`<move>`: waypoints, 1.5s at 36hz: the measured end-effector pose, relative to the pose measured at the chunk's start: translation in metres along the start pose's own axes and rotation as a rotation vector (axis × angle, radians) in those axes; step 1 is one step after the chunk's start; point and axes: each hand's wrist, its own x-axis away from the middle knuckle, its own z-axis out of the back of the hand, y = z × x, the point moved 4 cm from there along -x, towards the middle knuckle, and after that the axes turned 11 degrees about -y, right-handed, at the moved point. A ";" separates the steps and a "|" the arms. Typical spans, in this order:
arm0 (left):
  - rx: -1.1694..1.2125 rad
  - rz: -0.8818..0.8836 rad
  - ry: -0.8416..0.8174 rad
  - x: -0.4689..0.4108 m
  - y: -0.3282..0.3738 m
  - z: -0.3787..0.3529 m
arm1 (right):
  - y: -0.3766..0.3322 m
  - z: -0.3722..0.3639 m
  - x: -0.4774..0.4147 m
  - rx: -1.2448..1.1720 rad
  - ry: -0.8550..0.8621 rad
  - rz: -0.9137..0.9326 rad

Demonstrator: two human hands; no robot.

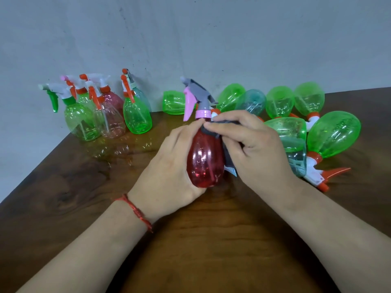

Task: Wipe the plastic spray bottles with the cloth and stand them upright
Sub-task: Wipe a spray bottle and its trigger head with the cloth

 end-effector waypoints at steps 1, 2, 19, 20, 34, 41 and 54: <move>-0.003 -0.003 0.000 -0.001 -0.001 -0.002 | 0.002 0.000 -0.001 -0.008 0.008 -0.018; -0.039 0.015 0.006 -0.003 0.002 -0.001 | 0.004 -0.001 -0.002 -0.003 0.011 -0.024; 0.196 0.265 0.043 0.007 -0.032 0.015 | -0.024 -0.016 0.005 0.131 -0.312 0.315; 0.215 0.266 0.045 0.006 -0.033 0.015 | -0.024 -0.015 0.005 0.133 -0.312 0.318; 0.210 0.028 -0.051 0.002 -0.001 -0.001 | 0.002 0.001 -0.008 -0.075 0.033 -0.078; 0.310 0.143 0.022 0.006 -0.021 0.000 | -0.008 -0.001 -0.004 -0.093 -0.090 0.047; 0.282 0.225 0.040 0.006 -0.028 0.007 | -0.013 -0.009 -0.001 0.087 -0.114 0.185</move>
